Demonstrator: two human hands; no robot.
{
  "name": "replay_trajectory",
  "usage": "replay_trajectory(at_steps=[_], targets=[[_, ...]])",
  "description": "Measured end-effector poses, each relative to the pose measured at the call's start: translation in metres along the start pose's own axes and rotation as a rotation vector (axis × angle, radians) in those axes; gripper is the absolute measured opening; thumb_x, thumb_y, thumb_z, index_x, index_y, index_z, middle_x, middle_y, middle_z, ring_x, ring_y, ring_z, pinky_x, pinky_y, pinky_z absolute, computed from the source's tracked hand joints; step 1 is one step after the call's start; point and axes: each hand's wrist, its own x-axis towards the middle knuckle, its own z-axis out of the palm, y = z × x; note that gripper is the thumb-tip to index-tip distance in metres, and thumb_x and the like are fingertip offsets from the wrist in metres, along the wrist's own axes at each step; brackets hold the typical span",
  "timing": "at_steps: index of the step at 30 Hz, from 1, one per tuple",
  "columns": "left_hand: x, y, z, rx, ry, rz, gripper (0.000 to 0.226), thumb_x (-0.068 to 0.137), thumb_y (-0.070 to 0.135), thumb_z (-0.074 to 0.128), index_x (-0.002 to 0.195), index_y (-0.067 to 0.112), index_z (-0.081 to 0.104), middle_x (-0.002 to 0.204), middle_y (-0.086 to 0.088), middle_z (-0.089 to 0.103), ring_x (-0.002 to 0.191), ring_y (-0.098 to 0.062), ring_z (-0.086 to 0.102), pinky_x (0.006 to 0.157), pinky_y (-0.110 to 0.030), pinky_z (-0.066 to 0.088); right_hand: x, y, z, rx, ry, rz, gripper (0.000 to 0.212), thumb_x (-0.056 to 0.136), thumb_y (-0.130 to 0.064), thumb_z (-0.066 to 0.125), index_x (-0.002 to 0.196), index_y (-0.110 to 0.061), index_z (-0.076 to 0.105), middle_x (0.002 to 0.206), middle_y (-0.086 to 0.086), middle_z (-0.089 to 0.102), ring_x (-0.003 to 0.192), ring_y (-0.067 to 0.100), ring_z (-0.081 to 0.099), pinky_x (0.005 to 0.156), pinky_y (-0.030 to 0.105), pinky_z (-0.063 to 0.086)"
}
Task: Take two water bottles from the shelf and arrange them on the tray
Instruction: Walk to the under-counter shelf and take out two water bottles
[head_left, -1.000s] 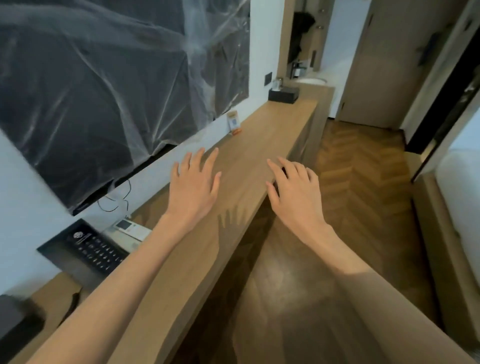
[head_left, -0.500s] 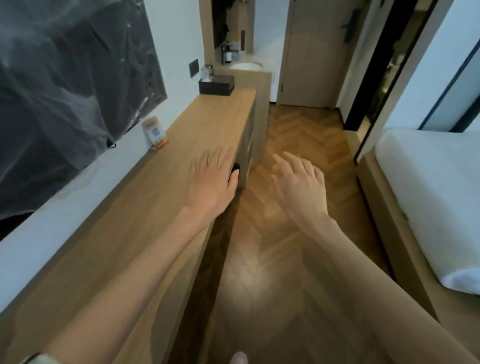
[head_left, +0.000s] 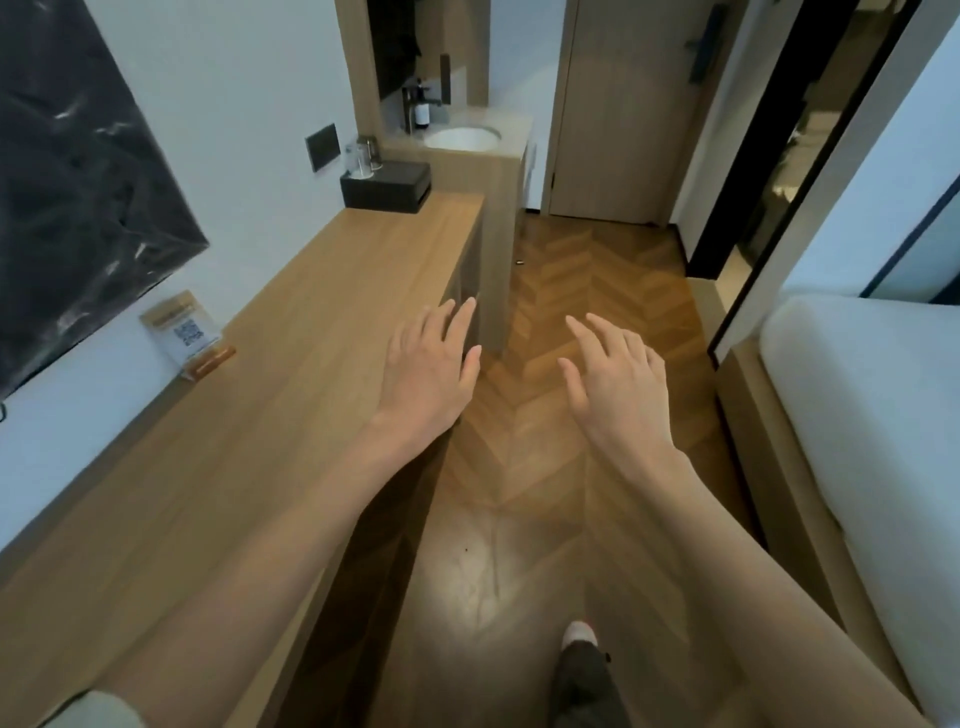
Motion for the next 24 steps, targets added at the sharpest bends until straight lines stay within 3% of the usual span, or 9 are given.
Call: replay_trajectory(at_steps=[11, 24], targets=[[0.234, 0.050, 0.087, 0.053, -0.023, -0.184, 0.052, 0.096, 0.037, 0.033, 0.145, 0.021, 0.023, 0.152, -0.005, 0.032, 0.141, -0.025, 0.026, 0.118, -0.045, 0.022, 0.245, 0.132, 0.069, 0.038, -0.075, -0.171, 0.045, 0.096, -0.038, 0.044, 0.139, -0.024, 0.044, 0.145, 0.003, 0.047, 0.132, 0.023, 0.044, 0.110, 0.042, 0.034], [0.479, 0.012, 0.225, 0.075, -0.006, -0.323, 0.050, 0.096, 0.035, 0.035, 0.143, 0.020, 0.028, 0.148, -0.007, 0.038, 0.138, -0.025, 0.034, 0.115, -0.044, 0.028, 0.506, 0.209, 0.220, 0.060, -0.189, -0.362, 0.045, 0.097, -0.035, 0.042, 0.140, -0.022, 0.042, 0.146, 0.004, 0.045, 0.133, 0.022, 0.044, 0.109, 0.043, 0.035]])
